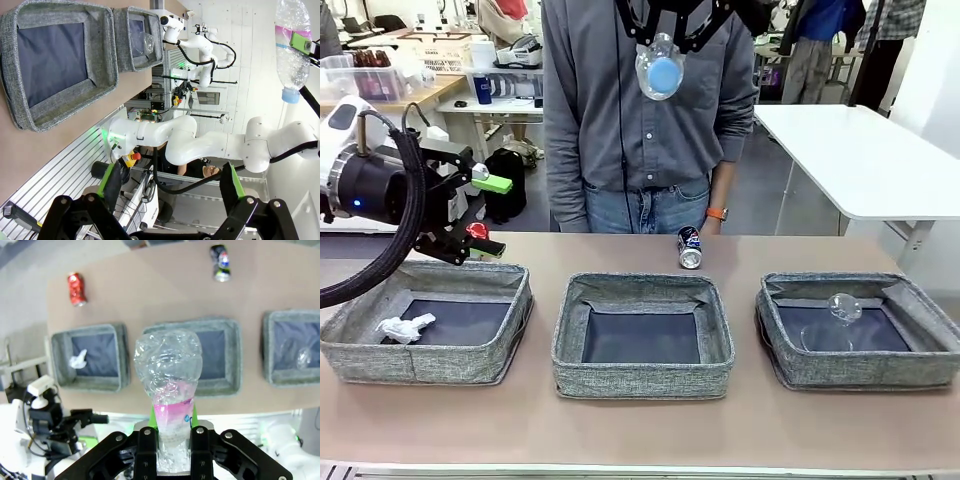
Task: Sort the waste into the appropriate baskets.
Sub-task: Place the picked waste into the Fabric basket indicated by the person.
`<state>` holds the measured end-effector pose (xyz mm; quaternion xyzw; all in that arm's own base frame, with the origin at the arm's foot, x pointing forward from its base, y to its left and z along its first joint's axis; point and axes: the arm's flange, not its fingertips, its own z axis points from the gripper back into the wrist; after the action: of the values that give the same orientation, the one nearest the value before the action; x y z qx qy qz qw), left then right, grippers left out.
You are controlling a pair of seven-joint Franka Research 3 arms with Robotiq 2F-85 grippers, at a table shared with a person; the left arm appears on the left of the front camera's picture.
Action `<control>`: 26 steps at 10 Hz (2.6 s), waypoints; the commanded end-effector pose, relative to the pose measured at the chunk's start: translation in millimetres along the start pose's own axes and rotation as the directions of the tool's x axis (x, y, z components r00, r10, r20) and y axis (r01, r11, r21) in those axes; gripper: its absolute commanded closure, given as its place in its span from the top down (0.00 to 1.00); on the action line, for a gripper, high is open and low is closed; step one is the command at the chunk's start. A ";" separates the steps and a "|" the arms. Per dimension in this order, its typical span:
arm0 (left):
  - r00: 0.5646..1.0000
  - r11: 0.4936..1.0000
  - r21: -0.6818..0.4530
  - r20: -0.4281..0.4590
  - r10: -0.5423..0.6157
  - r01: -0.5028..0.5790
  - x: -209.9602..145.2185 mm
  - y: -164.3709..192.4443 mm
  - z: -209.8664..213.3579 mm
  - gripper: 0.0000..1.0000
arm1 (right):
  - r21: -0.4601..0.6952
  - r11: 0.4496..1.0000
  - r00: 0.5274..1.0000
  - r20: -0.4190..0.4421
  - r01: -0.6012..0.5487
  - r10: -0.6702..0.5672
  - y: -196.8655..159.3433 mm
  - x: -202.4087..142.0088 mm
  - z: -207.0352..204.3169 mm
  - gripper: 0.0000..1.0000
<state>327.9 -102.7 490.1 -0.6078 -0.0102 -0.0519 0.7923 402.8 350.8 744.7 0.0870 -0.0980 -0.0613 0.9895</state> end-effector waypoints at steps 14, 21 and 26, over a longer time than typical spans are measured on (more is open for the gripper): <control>1.000 1.000 -0.005 0.003 0.006 -0.006 -0.5 -3.3 0.6 1.00 | -0.005 1.000 1.000 0.003 0.003 -0.003 -2.6 -2.0 0.6 0.22; 1.000 1.000 -0.005 0.003 0.006 -0.006 -0.5 -3.3 0.6 1.00 | -0.013 0.999 0.998 -0.053 -0.048 0.047 -26.5 4.1 -17.4 0.22; 1.000 1.000 -0.005 0.003 0.006 -0.006 -0.5 -3.3 0.6 1.00 | -0.008 0.999 0.995 -0.083 -0.053 0.052 -163.9 16.1 -76.4 0.22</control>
<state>328.1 -102.3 490.4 -0.6079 -0.0107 -0.0518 0.7923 434.9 225.9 665.4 0.0627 -0.0464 -0.0281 0.9966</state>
